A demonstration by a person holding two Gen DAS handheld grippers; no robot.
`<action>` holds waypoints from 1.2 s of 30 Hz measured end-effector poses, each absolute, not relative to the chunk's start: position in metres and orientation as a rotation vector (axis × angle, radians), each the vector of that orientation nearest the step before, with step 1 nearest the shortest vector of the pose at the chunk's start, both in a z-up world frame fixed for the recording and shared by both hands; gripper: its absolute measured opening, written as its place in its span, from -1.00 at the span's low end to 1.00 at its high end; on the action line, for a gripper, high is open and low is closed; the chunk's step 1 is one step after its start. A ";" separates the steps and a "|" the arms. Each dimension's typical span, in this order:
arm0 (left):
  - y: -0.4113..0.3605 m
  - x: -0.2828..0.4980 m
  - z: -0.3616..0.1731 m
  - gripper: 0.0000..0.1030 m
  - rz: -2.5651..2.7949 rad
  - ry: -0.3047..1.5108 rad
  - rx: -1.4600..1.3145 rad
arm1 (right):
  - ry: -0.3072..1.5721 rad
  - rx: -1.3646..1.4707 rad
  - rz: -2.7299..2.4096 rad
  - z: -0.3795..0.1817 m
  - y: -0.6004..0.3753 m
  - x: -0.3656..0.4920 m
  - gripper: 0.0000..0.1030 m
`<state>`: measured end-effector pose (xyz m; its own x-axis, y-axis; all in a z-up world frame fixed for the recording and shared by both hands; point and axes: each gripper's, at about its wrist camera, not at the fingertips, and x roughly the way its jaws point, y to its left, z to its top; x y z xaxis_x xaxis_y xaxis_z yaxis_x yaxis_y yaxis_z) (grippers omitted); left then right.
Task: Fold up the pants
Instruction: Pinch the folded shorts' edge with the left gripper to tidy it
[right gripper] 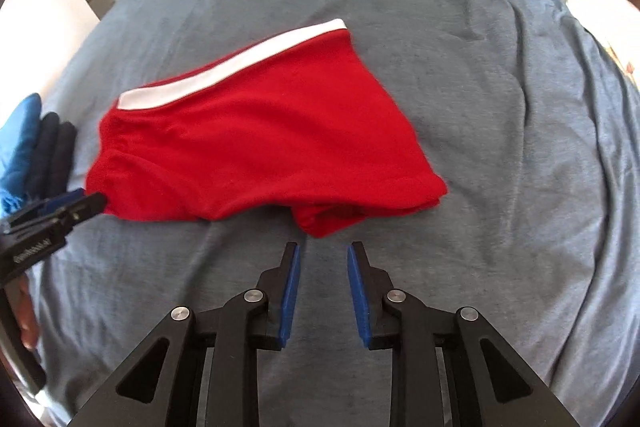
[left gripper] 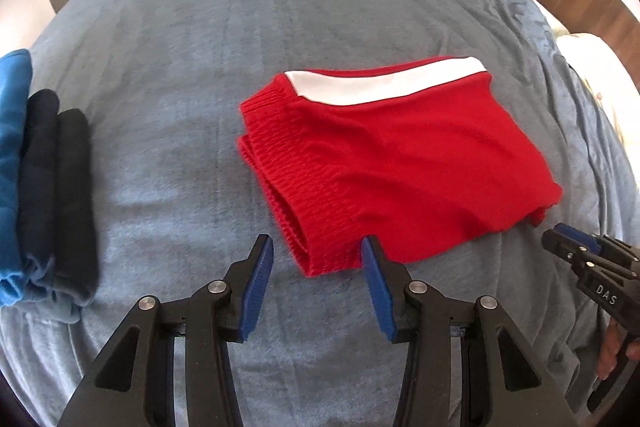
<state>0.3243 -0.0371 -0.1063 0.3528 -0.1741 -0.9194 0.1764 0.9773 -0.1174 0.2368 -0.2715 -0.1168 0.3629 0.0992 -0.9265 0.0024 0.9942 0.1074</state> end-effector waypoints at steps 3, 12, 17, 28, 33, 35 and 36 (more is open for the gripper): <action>-0.040 0.328 -0.109 -0.50 -0.265 1.200 -0.009 | 1.193 0.098 0.049 -0.117 -0.273 0.237 -0.50; -0.037 0.333 -0.103 -0.54 -0.269 1.200 -0.010 | 1.150 0.037 0.114 -0.118 -0.257 0.246 -0.50; -0.039 0.333 -0.104 -0.54 -0.271 1.199 0.010 | 1.146 0.007 0.147 -0.123 -0.255 0.257 -0.50; -0.037 0.330 -0.101 -0.79 -0.274 1.210 0.135 | 1.205 -0.047 0.224 -0.119 -0.266 0.249 -0.86; -0.030 0.334 -0.101 -0.81 -0.270 1.229 0.117 | 1.232 -0.042 0.215 -0.119 -0.263 0.248 -0.86; -0.030 0.333 -0.100 -0.82 -0.268 1.224 0.151 | 1.245 -0.052 0.218 -0.121 -0.261 0.247 -0.86; -0.030 0.332 -0.101 -0.82 -0.268 1.224 0.168 | 1.251 -0.056 0.220 -0.122 -0.260 0.246 -0.86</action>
<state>0.3323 -0.0296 -0.1006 0.3138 -0.1125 -0.9428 0.2918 0.9563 -0.0170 0.2458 -0.2600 -0.1218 0.2965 0.1343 -0.9455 -0.1957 0.9776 0.0775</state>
